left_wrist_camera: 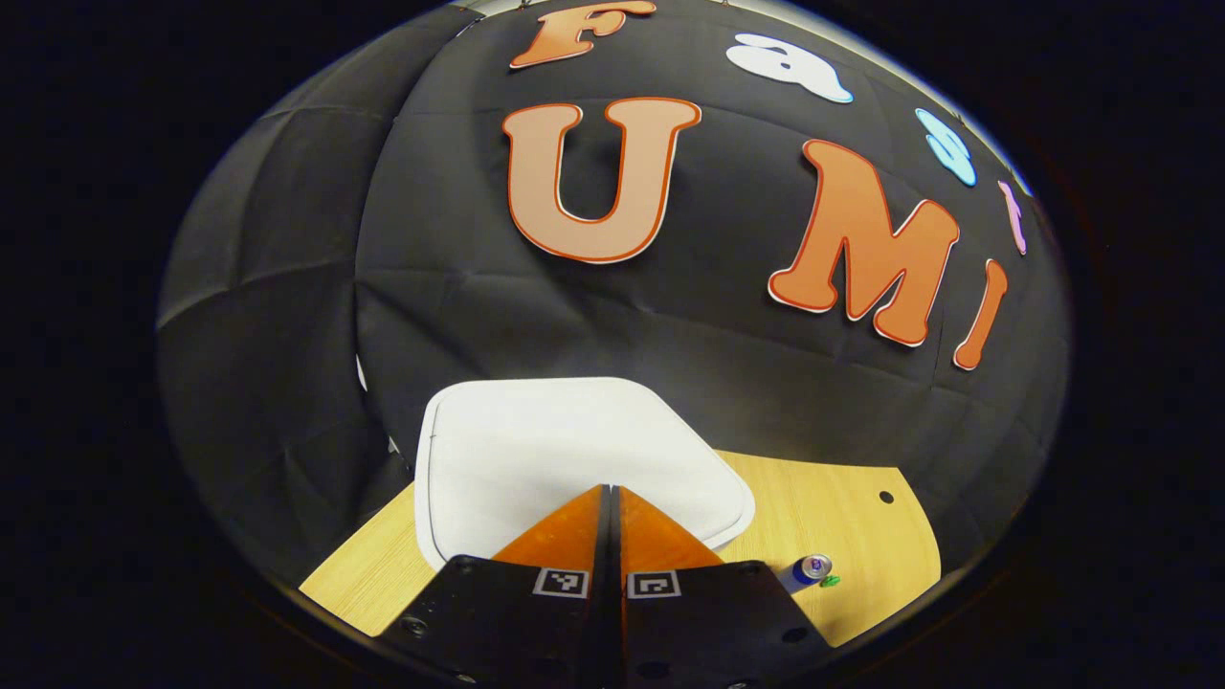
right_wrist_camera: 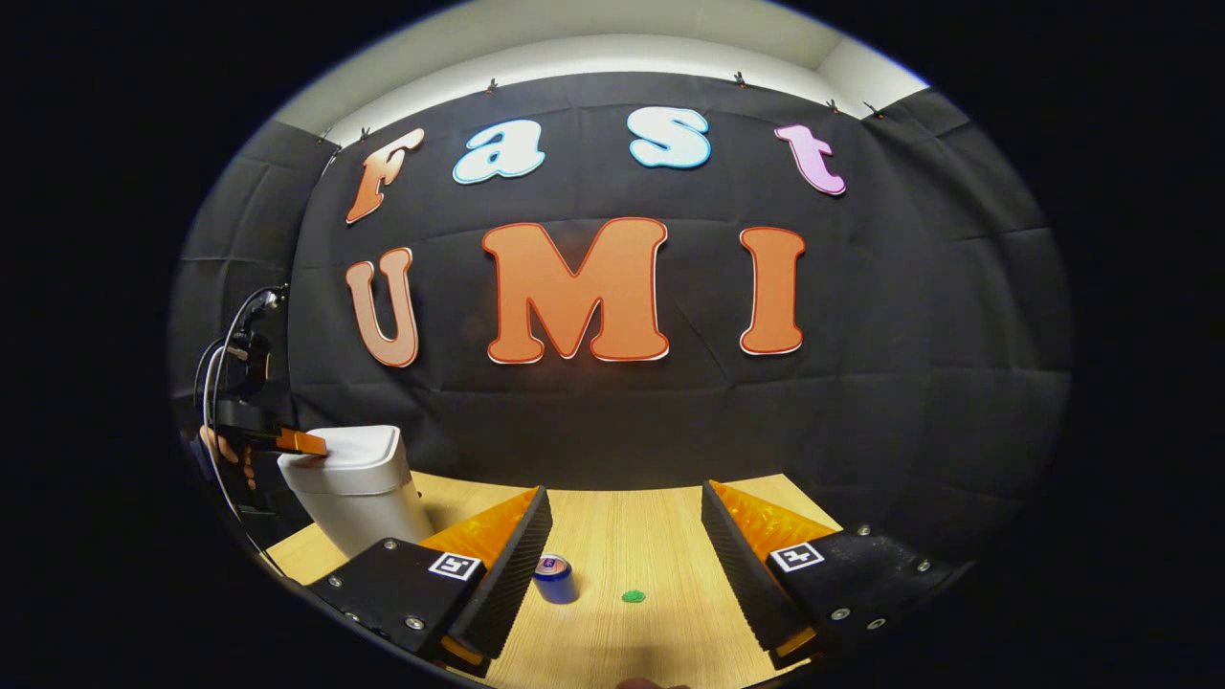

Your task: Press the lid of the desktop garbage bin to open it, pick up the crumpled paper on the desktop and throw it into the bin, then pick up the pop can on the desktop and drop it into the bin, and finally close the garbage bin lid.

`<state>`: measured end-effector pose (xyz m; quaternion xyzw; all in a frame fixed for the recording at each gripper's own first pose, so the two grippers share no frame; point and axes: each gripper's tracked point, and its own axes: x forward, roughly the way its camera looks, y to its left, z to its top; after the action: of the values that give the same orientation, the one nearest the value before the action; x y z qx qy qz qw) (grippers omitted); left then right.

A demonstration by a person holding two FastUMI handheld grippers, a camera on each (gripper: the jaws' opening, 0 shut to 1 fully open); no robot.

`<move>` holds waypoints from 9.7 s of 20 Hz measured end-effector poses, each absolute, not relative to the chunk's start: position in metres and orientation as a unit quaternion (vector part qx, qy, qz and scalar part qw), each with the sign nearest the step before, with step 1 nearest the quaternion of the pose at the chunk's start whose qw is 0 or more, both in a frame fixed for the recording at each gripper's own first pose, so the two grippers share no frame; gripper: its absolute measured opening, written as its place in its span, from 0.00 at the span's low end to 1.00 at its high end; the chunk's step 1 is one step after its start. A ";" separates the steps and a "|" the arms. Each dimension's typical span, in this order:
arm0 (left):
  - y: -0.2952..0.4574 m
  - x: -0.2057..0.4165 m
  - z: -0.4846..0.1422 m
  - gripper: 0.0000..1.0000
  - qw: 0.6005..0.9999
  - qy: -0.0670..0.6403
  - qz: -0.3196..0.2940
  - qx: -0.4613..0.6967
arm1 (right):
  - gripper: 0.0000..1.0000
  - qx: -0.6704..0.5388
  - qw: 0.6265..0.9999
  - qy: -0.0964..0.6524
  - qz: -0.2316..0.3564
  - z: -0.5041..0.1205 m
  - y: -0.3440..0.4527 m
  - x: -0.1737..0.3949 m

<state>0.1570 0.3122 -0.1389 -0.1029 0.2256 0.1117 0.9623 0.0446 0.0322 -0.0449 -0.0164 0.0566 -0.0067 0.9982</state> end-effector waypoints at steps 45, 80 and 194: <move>0.112 -0.013 0.065 0.89 0.994 -0.035 0.091 0.053 | 0.94 -0.068 0.980 0.178 0.054 -0.247 0.024 0.130; 0.116 -0.039 0.028 0.90 0.992 0.040 0.106 0.061 | 0.20 -0.044 0.945 0.324 0.028 -0.363 0.017 0.165; -0.033 0.181 -0.457 0.95 0.921 0.373 -0.114 0.007 | 0.94 -0.035 0.980 0.111 -0.159 -0.064 -0.071 0.001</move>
<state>0.1808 -0.0328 -0.4566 0.0069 0.3730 -0.1145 0.9207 0.0009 -0.0710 -0.0640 -0.0348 0.1107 -0.1586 0.9805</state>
